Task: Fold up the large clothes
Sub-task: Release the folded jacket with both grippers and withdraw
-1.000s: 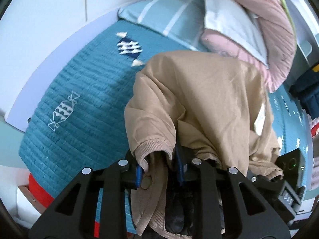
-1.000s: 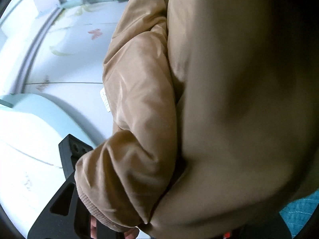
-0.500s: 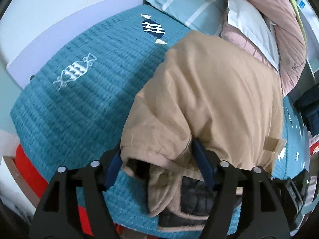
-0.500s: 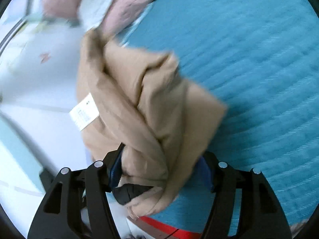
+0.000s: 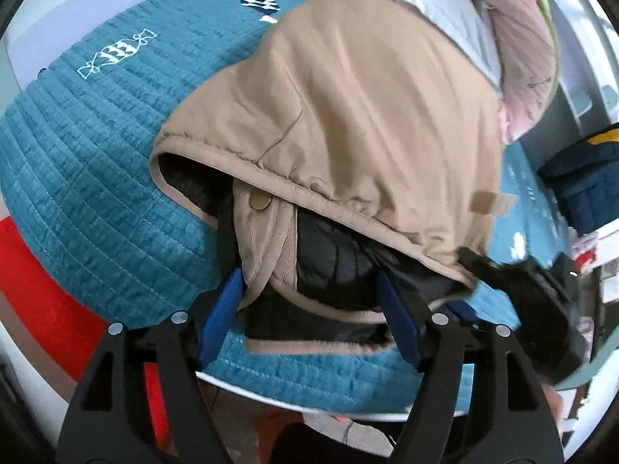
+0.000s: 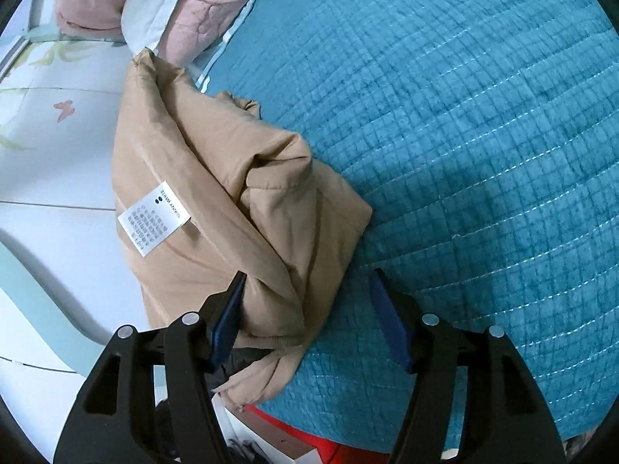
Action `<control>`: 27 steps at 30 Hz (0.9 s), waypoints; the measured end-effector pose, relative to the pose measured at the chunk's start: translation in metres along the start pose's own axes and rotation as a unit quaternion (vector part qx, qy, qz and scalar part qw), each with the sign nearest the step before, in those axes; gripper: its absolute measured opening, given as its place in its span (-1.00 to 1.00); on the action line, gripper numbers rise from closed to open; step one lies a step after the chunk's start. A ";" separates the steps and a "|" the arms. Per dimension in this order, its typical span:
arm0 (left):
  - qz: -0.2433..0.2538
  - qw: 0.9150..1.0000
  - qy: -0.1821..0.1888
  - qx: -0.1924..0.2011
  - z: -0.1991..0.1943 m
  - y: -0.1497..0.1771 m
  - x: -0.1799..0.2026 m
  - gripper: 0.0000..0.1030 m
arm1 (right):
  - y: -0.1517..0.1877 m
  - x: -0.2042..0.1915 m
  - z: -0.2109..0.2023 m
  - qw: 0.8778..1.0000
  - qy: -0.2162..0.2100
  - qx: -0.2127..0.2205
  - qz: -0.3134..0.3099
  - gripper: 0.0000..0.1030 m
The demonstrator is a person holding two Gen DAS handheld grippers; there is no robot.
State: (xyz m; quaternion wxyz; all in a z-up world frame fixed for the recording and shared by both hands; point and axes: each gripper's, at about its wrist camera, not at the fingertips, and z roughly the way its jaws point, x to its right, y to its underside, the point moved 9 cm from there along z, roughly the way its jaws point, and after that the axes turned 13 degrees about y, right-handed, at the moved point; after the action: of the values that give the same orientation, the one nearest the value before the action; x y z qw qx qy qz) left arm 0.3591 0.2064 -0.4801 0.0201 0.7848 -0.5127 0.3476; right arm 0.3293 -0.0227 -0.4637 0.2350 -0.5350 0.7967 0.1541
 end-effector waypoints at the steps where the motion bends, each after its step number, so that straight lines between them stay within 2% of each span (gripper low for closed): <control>1: -0.008 1.000 -0.003 0.003 0.003 -0.001 -0.003 0.06 | 0.000 -0.001 0.001 1.000 -0.003 -0.003 -0.001 0.15; 4: 0.001 1.000 -0.015 0.000 0.012 -0.007 -0.007 -0.40 | 0.010 -0.005 -0.002 1.000 -0.012 -0.012 -0.008 0.15; 5: 0.003 1.000 -0.018 -0.001 0.014 -0.009 -0.008 -0.46 | 0.018 -0.003 -0.006 1.000 -0.013 -0.014 -0.011 0.15; 7: 0.008 1.000 -0.028 0.003 0.012 -0.016 -0.009 -0.62 | 0.012 -0.009 -0.001 0.999 -0.019 -0.023 -0.012 0.15; 10: 0.013 0.999 -0.040 0.002 0.010 -0.032 -0.014 -0.72 | 0.012 -0.015 0.003 0.999 -0.024 -0.033 -0.021 0.15; 12: 0.019 0.998 -0.061 0.013 0.004 -0.049 -0.019 -0.76 | 0.011 -0.022 0.007 0.999 -0.023 -0.036 -0.028 0.15; 14: 0.014 0.998 -0.063 0.007 0.002 -0.058 -0.023 -0.76 | 0.013 -0.027 0.009 0.998 -0.026 -0.040 -0.039 0.16; 17: 0.030 0.997 -0.069 0.000 0.003 -0.059 -0.022 -0.75 | 0.013 -0.032 0.009 0.997 -0.032 -0.043 -0.050 0.17; 20: 0.044 0.997 -0.063 0.004 -0.004 -0.053 -0.019 -0.57 | 0.010 -0.036 -0.007 0.997 -0.038 -0.024 -0.068 0.20; 21: 0.056 0.996 -0.070 0.005 -0.008 -0.050 -0.017 -0.37 | 0.009 -0.037 -0.013 0.996 -0.036 -0.018 -0.077 0.20; 22: 0.061 0.995 -0.076 0.006 -0.013 -0.045 -0.019 -0.06 | 0.007 -0.038 -0.020 0.996 -0.034 -0.011 -0.087 0.20; 24: 0.081 0.992 -0.091 0.024 -0.028 -0.038 -0.014 0.25 | 0.004 -0.039 -0.037 0.994 -0.027 0.002 -0.103 0.20; 26: 0.099 0.990 -0.092 0.035 -0.043 -0.036 -0.004 0.30 | 0.001 -0.038 -0.057 0.992 -0.015 0.021 -0.122 0.20; 27: 0.107 0.989 -0.095 0.038 -0.049 -0.034 0.003 0.39 | 0.000 -0.037 -0.070 0.990 -0.004 0.031 -0.136 0.20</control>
State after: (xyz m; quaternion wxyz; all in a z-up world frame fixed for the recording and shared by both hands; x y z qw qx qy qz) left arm 0.3618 0.2387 -0.4300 -0.0961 0.7554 -0.5793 0.2909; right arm 0.3261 -0.0282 -0.3851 0.2738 -0.6305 0.7197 0.0978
